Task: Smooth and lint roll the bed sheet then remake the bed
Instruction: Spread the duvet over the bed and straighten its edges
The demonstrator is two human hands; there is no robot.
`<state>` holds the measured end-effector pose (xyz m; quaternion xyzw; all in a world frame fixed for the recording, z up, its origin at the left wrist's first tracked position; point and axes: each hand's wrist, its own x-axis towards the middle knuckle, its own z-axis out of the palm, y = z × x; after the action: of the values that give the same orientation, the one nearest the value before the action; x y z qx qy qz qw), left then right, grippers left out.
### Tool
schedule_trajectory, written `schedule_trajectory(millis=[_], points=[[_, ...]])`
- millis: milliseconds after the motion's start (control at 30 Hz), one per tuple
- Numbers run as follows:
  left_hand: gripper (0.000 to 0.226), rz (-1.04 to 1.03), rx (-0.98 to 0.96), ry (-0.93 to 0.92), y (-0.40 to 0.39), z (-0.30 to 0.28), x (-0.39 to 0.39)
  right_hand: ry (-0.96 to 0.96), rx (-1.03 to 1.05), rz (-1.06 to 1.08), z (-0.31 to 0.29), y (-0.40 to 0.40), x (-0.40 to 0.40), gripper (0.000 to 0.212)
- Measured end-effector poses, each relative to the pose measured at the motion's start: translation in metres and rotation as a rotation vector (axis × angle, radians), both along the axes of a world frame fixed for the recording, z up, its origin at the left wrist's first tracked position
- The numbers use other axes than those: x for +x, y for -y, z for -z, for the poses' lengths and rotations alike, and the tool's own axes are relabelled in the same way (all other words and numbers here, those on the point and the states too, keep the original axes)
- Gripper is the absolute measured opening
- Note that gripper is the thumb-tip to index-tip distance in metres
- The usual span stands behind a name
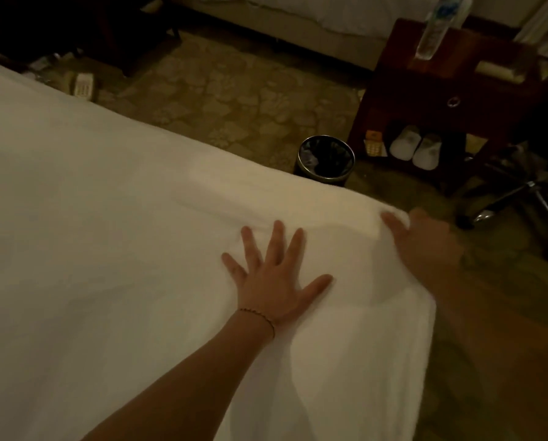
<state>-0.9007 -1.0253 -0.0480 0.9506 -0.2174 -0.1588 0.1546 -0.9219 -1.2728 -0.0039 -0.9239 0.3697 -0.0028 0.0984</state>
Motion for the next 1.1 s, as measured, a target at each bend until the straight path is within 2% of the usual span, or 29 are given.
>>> schedule_trajectory(millis=[67, 133, 200, 267, 333, 400, 433, 533, 600, 700, 833, 933, 1000, 1100], points=[[0.092, 0.021, 0.089, 0.042, 0.001, 0.013, -0.003, -0.092, 0.075, 0.190, 0.033, -0.009, -0.003, 0.064], [0.089, 0.013, 0.106, 0.066, -0.001, 0.020, -0.002, -0.033, -0.033, 0.198, 0.042, -0.024, 0.004, 0.055], [0.082, 0.011, 0.102, 0.076, -0.002, 0.022, -0.003, 0.159, -0.086, 0.047, 0.032, -0.044, 0.009, 0.046], [0.071, 0.015, 0.089, 0.106, -0.002, 0.022, -0.003, 0.246, 0.014, -0.176, 0.027, -0.073, 0.002, 0.049], [0.062, 0.043, 0.077, 0.115, -0.008, 0.024, -0.002, 0.104, 0.072, -0.434, 0.041, -0.108, -0.023, 0.055], [0.060, 0.095, 0.082, 0.123, -0.023, 0.026, 0.001, -0.043, -0.034, -0.636, 0.062, -0.111, -0.055, 0.056], [0.060, 0.111, 0.100, 0.137, -0.033, 0.025, 0.002, -0.104, -0.085, -0.665, 0.065, -0.096, -0.064, 0.056], [0.061, 0.053, 0.182, 0.160, -0.075, 0.025, 0.003, -0.248, -0.113, -0.484, 0.065, -0.057, -0.063, 0.058], [0.064, -0.025, 0.206, 0.164, -0.106, 0.024, -0.007, -0.321, -0.090, -0.357, 0.056, -0.066, -0.052, 0.059], [0.063, -0.099, 0.149, 0.146, -0.138, 0.026, -0.034, -0.209, 0.043, -0.289, 0.035, -0.131, -0.054, 0.061], [0.059, -0.057, 0.097, 0.127, -0.174, 0.023, -0.074, 0.042, -0.007, -0.683, 0.029, -0.255, -0.122, 0.061], [0.058, -0.011, 0.144, 0.130, -0.230, 0.025, -0.104, -0.012, 0.003, -0.921, 0.045, -0.298, -0.170, 0.059], [0.058, -0.042, 0.188, 0.135, -0.277, 0.024, -0.130, -0.038, -0.057, -0.873, 0.058, -0.292, -0.175, 0.059], [0.061, -0.110, 0.247, 0.110, -0.343, 0.021, -0.173, -0.133, -0.037, -0.518, 0.055, -0.309, -0.175, 0.065]])
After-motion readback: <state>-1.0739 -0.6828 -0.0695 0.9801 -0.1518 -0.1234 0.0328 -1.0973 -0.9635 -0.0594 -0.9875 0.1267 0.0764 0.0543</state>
